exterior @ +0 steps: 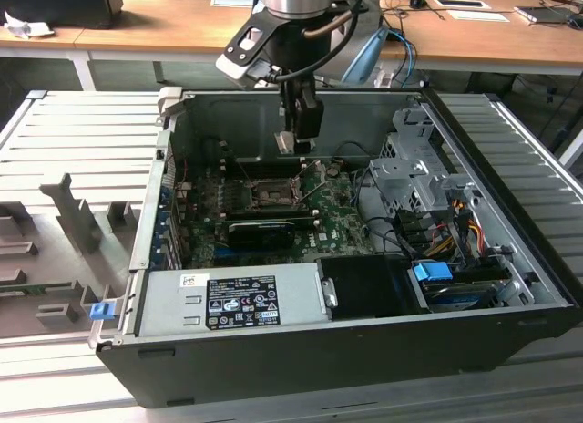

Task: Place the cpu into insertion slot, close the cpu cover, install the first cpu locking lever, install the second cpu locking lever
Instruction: 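Place the cpu into insertion slot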

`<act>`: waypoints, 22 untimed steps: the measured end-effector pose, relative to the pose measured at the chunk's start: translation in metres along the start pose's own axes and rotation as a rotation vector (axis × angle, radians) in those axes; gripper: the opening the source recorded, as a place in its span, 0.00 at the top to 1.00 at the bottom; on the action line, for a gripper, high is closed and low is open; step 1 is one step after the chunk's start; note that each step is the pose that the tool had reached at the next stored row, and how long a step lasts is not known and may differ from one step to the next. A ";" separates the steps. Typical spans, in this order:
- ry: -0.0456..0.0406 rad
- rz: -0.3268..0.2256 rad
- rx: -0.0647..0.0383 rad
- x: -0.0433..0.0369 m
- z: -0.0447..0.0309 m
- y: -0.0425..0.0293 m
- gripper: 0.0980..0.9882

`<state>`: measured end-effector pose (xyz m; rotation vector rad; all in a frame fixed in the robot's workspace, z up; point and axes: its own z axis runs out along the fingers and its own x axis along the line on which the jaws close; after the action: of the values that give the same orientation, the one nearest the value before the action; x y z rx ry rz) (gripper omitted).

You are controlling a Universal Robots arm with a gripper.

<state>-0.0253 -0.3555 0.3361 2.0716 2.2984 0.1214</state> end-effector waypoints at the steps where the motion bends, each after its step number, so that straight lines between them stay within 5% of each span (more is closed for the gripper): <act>1: -0.0003 0.003 0.000 0.0000 0.0001 0.0000 0.52; 15: -0.0094 0.102 -0.002 -0.0001 0.0031 -0.0003 0.52; 22: -0.0112 0.123 -0.002 0.0000 0.0191 -0.0019 0.52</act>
<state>-0.0256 -0.3552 0.3169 2.2061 2.1629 0.1162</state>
